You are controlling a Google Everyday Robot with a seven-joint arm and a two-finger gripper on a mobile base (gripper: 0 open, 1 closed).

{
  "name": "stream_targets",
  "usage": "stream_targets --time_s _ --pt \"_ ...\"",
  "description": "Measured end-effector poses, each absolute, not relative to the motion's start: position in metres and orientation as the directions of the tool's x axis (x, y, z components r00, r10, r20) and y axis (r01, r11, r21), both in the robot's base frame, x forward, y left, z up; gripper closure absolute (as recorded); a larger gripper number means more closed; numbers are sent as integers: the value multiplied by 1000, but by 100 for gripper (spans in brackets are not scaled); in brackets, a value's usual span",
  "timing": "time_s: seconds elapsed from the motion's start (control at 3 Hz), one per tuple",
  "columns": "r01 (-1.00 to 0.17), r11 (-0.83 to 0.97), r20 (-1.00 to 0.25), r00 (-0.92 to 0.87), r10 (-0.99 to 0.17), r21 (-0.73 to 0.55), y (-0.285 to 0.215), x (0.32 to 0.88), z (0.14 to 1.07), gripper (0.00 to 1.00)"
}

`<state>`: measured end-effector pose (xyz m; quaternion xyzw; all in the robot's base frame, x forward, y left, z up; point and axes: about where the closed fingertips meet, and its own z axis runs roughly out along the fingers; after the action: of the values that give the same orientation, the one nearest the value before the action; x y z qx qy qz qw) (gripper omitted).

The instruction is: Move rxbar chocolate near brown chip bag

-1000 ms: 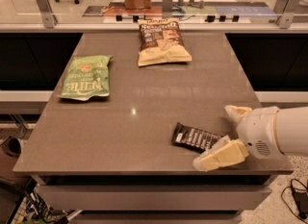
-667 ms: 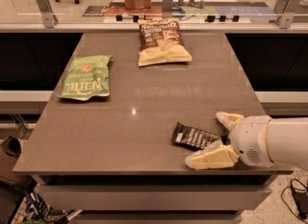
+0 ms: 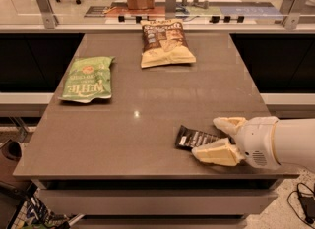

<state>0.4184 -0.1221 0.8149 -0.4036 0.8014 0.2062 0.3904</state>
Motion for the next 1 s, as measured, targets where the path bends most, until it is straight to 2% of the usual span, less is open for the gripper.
stream_targets --time_s 0.33,0.67,1.0 --pt "-808 589 -792 -368 -487 14 -122 418 815 88" --pt "-808 588 -792 -368 -487 14 -122 418 816 100" --pt "-808 589 -792 -367 -488 12 -122 419 817 100"
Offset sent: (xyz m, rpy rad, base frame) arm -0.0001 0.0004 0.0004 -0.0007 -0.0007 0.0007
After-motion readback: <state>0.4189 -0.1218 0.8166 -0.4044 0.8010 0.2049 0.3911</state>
